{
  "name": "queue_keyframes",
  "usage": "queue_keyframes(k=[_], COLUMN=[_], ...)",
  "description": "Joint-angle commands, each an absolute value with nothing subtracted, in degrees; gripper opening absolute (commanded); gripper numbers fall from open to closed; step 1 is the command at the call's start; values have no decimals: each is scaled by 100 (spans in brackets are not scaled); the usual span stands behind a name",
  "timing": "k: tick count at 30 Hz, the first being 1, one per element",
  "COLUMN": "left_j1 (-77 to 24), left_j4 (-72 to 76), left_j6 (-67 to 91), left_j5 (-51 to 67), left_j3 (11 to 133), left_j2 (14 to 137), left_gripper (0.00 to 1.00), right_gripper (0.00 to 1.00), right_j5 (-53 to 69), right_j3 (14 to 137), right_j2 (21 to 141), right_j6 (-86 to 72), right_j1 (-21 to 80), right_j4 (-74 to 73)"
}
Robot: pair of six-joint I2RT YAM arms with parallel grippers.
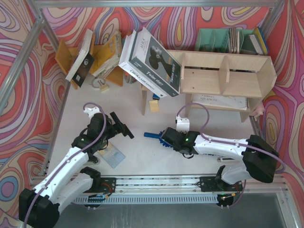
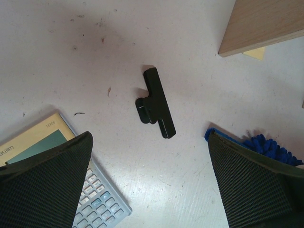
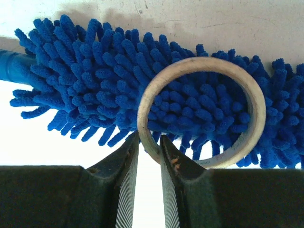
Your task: Dust the bookshelf with a duster
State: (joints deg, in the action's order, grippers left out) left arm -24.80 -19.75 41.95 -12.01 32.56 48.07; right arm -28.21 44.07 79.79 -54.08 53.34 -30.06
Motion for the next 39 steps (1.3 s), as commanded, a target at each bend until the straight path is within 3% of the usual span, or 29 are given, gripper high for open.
queue_keyframes(k=[1,7,21,39], left_j1=[-2456,-2461,-2460,-2461], left_j4=[-1916,-1892,-1855,-2346], left_j6=[4145,4125,4141,4225], left_j5=[-1178,-1132,-1095,-1598], left_j3=[3151,3164,3173,3260], left_j2=[4738,4776,4790,4460], left_gripper=[98,98,98,98], right_gripper=[28,20,16,16], right_j5=[-2938,-2973,-3283,-2439], right_j3=[4467,4570,5120,5567], right_j2=[8072,7854,7933,8729], right_j6=[-5479,-5473,-5679,-3738], right_j1=[5374,5396,6045,6568], right_j4=[-3054,-3315,-3844,-1742])
